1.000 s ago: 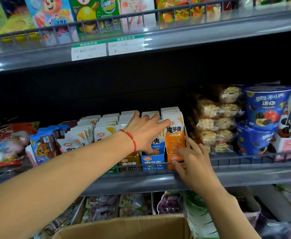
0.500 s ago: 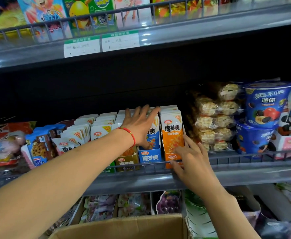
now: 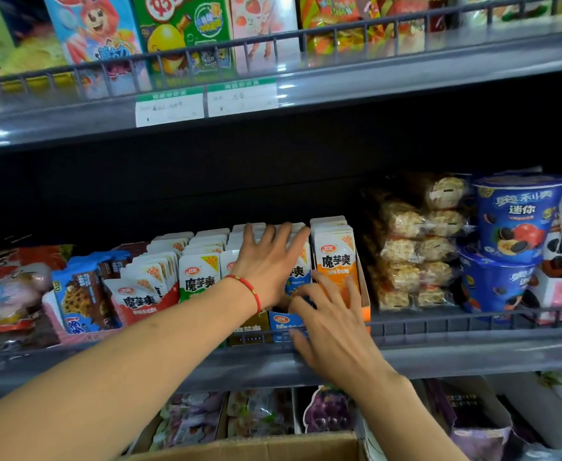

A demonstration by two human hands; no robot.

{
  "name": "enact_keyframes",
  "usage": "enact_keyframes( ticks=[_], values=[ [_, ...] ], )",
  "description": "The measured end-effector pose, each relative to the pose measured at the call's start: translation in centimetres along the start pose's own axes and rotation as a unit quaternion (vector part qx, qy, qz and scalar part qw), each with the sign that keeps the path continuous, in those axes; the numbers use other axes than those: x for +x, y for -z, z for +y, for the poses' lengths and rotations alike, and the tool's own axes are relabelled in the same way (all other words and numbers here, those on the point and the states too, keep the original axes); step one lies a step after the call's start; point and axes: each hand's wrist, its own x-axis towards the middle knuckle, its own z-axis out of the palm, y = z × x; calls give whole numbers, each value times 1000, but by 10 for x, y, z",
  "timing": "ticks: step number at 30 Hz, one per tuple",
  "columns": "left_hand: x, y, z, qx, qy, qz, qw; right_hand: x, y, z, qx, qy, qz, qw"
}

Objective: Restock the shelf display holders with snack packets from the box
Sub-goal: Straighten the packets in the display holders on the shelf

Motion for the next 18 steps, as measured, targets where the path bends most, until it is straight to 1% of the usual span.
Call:
enact_keyframes(
  ticks=[3, 5, 7, 11, 14, 18],
  values=[
    [2, -2, 5, 5, 22, 2, 1000, -3, -4, -1, 4, 18, 22, 1000],
    [6, -4, 5, -13, 38, -10, 999, -4, -4, 1, 12, 20, 31, 999],
    [10, -5, 3, -35, 27, -25, 999, -4, -4, 2, 19, 15, 35, 999],
    [17, 4, -15, -112, 0, -62, 992, -4, -3, 2, 26, 16, 34, 999],
    [21, 7, -21, -98, -6, -86, 991, -4, -2, 3, 36, 19, 34, 999],
    [32, 9, -16, -101, 13, -128, 987, -4, -2, 5, 46, 19, 33, 998]
  ],
)
